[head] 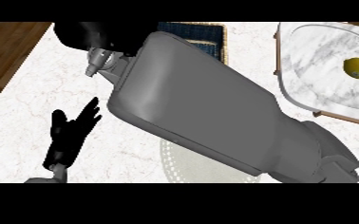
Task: Pick the bell pepper from the placemat and place it in the basket
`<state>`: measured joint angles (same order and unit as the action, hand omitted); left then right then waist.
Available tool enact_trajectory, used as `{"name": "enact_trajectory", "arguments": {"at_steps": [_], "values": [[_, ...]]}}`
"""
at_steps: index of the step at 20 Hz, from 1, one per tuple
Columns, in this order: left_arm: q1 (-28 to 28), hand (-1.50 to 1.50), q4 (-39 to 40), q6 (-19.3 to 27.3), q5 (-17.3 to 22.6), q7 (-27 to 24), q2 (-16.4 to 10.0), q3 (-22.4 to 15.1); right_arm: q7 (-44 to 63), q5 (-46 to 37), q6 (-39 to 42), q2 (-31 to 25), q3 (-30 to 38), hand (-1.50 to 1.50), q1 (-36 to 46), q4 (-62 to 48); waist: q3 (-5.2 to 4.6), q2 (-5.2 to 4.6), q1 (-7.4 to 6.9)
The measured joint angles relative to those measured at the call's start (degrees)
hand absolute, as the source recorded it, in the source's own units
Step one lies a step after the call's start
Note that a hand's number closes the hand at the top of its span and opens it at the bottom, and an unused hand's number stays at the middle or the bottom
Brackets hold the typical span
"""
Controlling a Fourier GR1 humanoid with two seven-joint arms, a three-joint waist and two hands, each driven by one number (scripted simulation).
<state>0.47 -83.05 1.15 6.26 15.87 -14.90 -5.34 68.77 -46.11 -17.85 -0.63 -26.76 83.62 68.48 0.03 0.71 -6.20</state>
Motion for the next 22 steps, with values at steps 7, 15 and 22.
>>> {"name": "enact_trajectory", "arguments": {"at_steps": [7, 15, 22], "values": [[1.4, 0.0, -1.1, 0.3, 0.1, -0.5, -0.2, 0.7, 0.4, 0.2, -1.2, 0.1, 5.7, 1.5, 8.6, -10.5, 0.07, -0.46, 1.14], [2.7, 0.0, -2.3, 0.5, 0.1, -1.6, 0.1, 1.1, -2.0, 2.4, -3.4, 0.2, 8.1, 1.5, 13.7, -23.3, 0.15, -0.92, 1.66], [2.9, 0.0, -2.5, 0.2, 0.1, -1.2, -0.2, 1.5, -5.2, 6.3, -8.8, 0.2, 9.2, 1.5, 12.3, -28.7, 0.27, -1.13, 2.12]]}}
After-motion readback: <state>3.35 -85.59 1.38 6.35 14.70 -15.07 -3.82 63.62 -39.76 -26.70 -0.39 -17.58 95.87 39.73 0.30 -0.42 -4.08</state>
